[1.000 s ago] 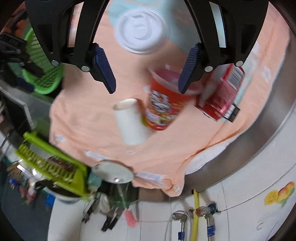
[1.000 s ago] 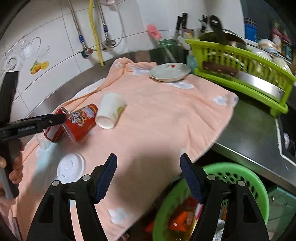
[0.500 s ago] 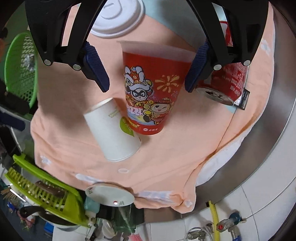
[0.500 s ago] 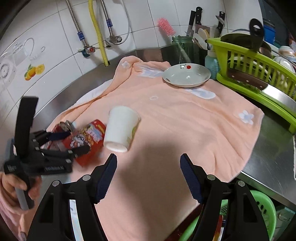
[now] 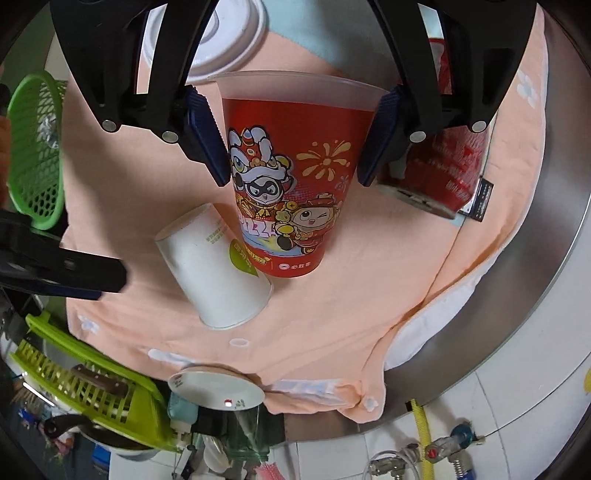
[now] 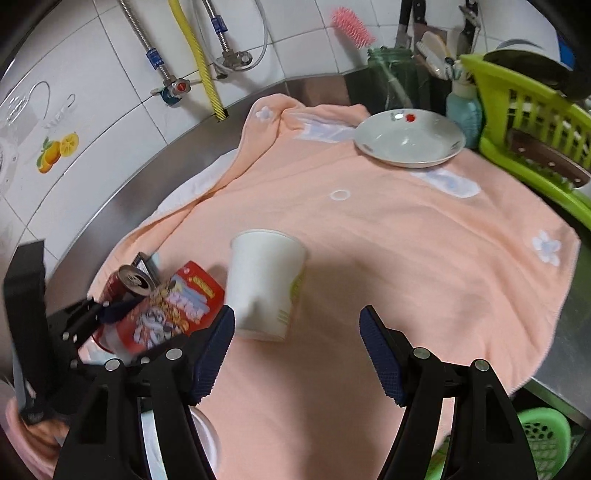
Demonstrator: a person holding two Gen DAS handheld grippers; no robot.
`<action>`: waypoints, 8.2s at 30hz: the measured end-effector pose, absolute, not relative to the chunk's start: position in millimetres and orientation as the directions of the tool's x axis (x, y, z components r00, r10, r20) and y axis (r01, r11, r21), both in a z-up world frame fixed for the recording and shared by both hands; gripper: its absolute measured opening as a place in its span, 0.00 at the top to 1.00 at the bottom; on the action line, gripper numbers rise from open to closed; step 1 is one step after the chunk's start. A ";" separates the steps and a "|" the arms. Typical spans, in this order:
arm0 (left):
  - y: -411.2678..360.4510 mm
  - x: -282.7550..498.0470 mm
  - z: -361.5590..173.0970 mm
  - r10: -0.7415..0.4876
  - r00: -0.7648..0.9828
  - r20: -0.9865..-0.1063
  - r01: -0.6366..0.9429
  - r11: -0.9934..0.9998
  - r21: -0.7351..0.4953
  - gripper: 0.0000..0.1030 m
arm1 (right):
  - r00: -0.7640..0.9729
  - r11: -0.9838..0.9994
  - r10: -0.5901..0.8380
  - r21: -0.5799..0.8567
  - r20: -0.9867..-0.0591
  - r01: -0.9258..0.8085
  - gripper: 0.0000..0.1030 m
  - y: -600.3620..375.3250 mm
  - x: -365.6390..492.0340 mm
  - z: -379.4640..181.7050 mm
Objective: Collect trash
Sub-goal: 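Grasp the red paper cup with the left tool while the right tool grasps the white paper cup, then carry both cups over the green basket and open both tools, then move both tools back over the towel toward the can and lid, then grasp the Coca-Cola can with the left tool while the right tool grasps the white plastic lid, then carry the can and lid over the green basket and open both tools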
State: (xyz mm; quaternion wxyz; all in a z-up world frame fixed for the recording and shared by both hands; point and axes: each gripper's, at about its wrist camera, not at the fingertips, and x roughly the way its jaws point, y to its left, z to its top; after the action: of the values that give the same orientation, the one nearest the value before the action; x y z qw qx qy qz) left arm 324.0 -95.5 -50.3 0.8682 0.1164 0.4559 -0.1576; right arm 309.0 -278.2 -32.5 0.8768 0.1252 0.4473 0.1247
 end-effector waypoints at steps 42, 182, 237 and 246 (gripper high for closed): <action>-166.0 205.4 15.1 -0.369 0.557 -0.744 0.535 0.845 -0.019 0.33 | 0.621 0.961 0.218 0.275 -0.753 -0.004 0.46 -373.7 156.3 -27.3; -9.5 321.8 -58.7 -0.099 0.581 -0.808 0.369 0.917 0.153 0.16 | 0.520 0.898 0.262 0.008 -0.813 -0.440 0.18 -132.2 172.5 -92.4; -56.3 230.2 -20.8 -0.320 0.618 -0.718 0.471 0.882 0.012 0.40 | 0.647 0.975 0.185 0.055 -0.740 -0.215 0.20 -275.1 86.5 -62.5; -153.6 194.0 -17.7 -0.457 0.547 -0.702 0.619 0.785 -0.028 0.40 | 0.623 0.998 0.001 0.042 -0.782 0.052 0.20 -391.4 54.8 -86.2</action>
State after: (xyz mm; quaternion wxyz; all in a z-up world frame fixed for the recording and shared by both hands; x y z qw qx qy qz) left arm 194.0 -153.6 -17.7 0.8723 0.1122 0.3626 -0.3084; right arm 54.8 -391.4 -86.2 0.9003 0.0304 0.4339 -0.0142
